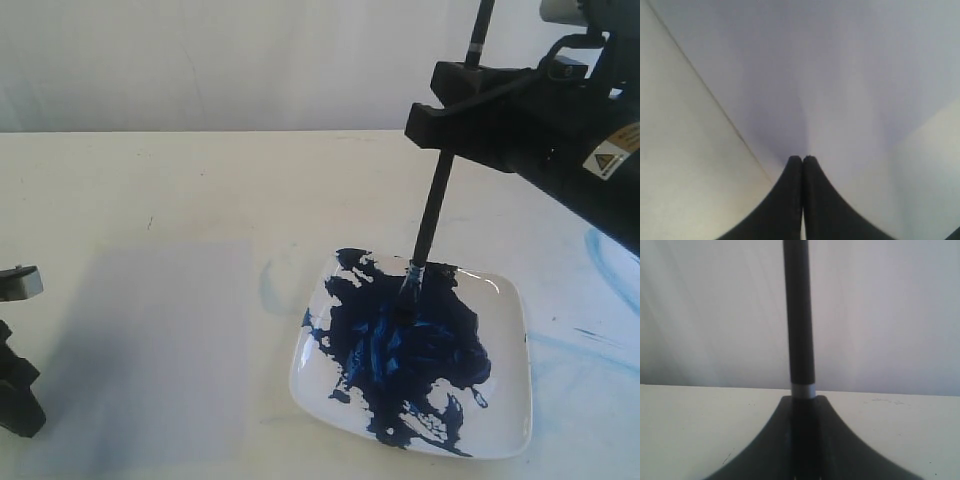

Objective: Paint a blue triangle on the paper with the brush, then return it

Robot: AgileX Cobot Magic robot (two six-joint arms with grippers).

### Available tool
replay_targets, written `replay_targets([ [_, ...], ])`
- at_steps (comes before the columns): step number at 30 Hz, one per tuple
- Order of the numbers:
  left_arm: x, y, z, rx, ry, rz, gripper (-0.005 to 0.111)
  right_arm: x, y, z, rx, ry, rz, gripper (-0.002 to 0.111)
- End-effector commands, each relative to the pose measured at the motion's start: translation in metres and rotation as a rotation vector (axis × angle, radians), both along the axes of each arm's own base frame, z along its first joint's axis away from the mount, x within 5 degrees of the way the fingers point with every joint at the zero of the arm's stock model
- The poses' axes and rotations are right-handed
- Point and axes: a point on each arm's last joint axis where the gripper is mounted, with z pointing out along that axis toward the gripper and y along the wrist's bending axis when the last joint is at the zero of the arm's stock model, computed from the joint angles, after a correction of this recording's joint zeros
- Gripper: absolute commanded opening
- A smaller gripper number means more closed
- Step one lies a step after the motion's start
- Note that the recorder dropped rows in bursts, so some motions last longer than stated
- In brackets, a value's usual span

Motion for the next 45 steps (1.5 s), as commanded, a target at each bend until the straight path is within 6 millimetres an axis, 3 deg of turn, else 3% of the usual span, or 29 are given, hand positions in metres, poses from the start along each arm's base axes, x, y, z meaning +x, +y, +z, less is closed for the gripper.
replay_targets([
  [1, -0.001, 0.000, -0.001, -0.002, -0.004, 0.014, 0.000, -0.001, 0.001, -0.001, -0.001, 0.004, 0.007, 0.000],
  [13, 0.001, 0.000, -0.011, 0.002, 0.022, 0.018, 0.000, -0.001, 0.001, -0.001, 0.001, 0.001, 0.006, 0.000],
  [16, 0.000, 0.001, -0.011, 0.007, 0.024, 0.009, 0.000, 0.000, 0.005, 0.001, 0.082, 0.000, 0.018, 0.000],
  [20, 0.000, 0.001, -0.011, 0.010, 0.025, 0.006, 0.000, -0.006, 0.040, 0.003, 0.088, -0.235, 0.233, 0.000],
  [25, 0.000, 0.001, -0.011, 0.011, 0.023, 0.006, 0.000, 0.007, 0.098, 0.000, 0.117, -0.198, 0.326, 0.000],
  [29, 0.001, 0.001, -0.012, 0.012, 0.021, 0.007, 0.000, 0.011, 0.136, -0.006, 0.162, -0.134, 0.282, 0.000],
  [37, 0.003, 0.002, -0.012, 0.025, -0.003, 0.016, 0.000, 0.006, 0.210, -0.024, 0.089, -0.158, 0.201, 0.000],
  [45, 0.002, 0.002, -0.012, 0.023, 0.001, 0.015, 0.000, 0.018, 0.246, -0.052, 0.039, -0.176, 0.070, 0.000],
])
